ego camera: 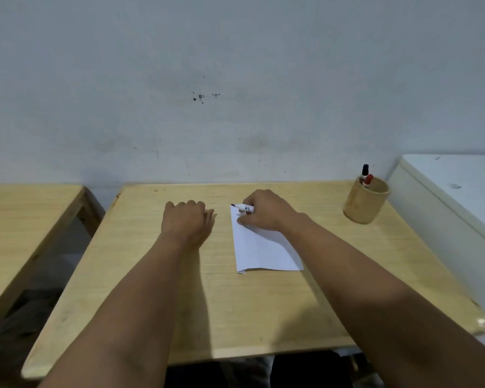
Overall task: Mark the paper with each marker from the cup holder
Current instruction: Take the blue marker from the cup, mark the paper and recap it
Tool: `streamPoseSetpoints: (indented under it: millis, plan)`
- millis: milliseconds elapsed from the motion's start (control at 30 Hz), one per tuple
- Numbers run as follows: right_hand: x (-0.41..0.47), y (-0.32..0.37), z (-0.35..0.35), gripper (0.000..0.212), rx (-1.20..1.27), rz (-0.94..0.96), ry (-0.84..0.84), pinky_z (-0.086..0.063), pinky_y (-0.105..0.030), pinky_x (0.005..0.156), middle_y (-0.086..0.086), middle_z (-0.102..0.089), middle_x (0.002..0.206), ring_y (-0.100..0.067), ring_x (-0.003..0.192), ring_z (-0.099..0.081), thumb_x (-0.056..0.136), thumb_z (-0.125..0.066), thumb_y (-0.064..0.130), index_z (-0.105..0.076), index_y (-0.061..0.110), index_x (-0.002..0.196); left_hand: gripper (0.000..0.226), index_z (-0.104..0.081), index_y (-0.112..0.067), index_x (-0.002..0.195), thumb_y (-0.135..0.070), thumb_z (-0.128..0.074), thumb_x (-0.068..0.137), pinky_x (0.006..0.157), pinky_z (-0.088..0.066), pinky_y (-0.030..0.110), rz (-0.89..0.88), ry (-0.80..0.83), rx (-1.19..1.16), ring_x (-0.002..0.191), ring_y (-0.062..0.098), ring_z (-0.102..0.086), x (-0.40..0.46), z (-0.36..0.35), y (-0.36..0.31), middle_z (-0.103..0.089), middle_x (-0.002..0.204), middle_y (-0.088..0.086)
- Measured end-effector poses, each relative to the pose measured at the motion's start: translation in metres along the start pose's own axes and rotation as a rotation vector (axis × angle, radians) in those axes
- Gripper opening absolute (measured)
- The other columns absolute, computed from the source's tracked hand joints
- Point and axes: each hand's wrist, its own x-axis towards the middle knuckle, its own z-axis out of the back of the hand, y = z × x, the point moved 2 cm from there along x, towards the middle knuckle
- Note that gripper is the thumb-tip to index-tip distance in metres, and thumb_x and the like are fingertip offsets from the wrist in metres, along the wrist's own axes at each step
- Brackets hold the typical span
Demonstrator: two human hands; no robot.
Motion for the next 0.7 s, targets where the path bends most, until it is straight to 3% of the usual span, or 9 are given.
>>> streamPoseSetpoints:
  millis: [100,267,433,567,633,700]
  plan:
    - [-0.006,-0.007,-0.017,0.03,-0.036,-0.014,0.016,-0.046,-0.034,0.064,-0.006,-0.071,0.086,-0.029,0.08,-0.066,0.083,-0.076,0.041,-0.07,0.012,0.076,0.05,-0.066,-0.018,0.106,-0.051,-0.029,0.103,0.09,-0.038,0.043,0.016,0.015,0.014,0.098,0.03,-0.066,0.0,-0.006,-0.002,-0.07,0.109,0.005]
    - [-0.02,-0.013,-0.029,0.045,0.108,-0.049,-0.021,-0.031,-0.031,0.055,0.006,-0.046,0.05,-0.019,0.056,-0.046,0.084,-0.072,0.041,-0.045,0.022,0.053,0.058,-0.062,-0.015,0.112,-0.064,-0.035,0.096,0.085,-0.042,0.045,0.12,-0.052,-0.075,0.098,0.032,-0.062,-0.004,0.001,-0.004,-0.066,0.108,0.006]
    - [-0.025,-0.011,-0.03,0.041,0.138,-0.037,-0.029,-0.032,-0.032,0.057,0.004,-0.046,0.057,-0.02,0.059,-0.045,0.089,-0.069,0.039,-0.051,0.019,0.058,0.034,-0.067,-0.016,0.103,-0.042,-0.047,0.092,0.079,-0.043,0.043,-0.094,-0.313,-0.207,0.092,0.033,-0.062,-0.024,0.018,-0.016,-0.068,0.102,0.003]
    - [-0.028,-0.013,-0.03,0.043,0.234,-0.033,-0.014,-0.029,-0.033,0.062,0.006,-0.034,0.054,-0.021,0.06,-0.034,0.088,-0.062,0.027,-0.037,0.02,0.053,0.024,-0.066,-0.021,0.088,-0.04,-0.051,0.091,0.072,-0.043,0.039,-0.238,-0.268,-0.32,0.086,0.028,-0.06,-0.064,0.016,-0.036,-0.065,0.096,-0.006]
    - [-0.028,-0.011,-0.028,0.043,0.285,-0.043,-0.008,-0.029,-0.034,0.063,0.008,-0.031,0.051,-0.021,0.06,-0.032,0.085,-0.059,0.03,-0.035,0.022,0.05,0.034,-0.068,-0.023,0.103,-0.049,-0.049,0.092,0.081,-0.045,0.038,-0.296,-0.137,-0.355,0.108,0.029,-0.062,-0.075,0.006,-0.043,-0.068,0.119,-0.007]
    - [-0.026,-0.012,-0.026,0.048,0.342,-0.081,0.012,-0.028,-0.033,0.062,0.011,-0.032,0.047,-0.019,0.058,-0.033,0.089,-0.058,0.032,-0.038,0.025,0.046,0.05,-0.061,-0.029,0.134,-0.057,-0.046,0.095,0.105,-0.037,0.042,-0.32,-0.023,-0.347,0.142,0.023,-0.045,-0.079,-0.004,-0.045,-0.05,0.155,-0.009]
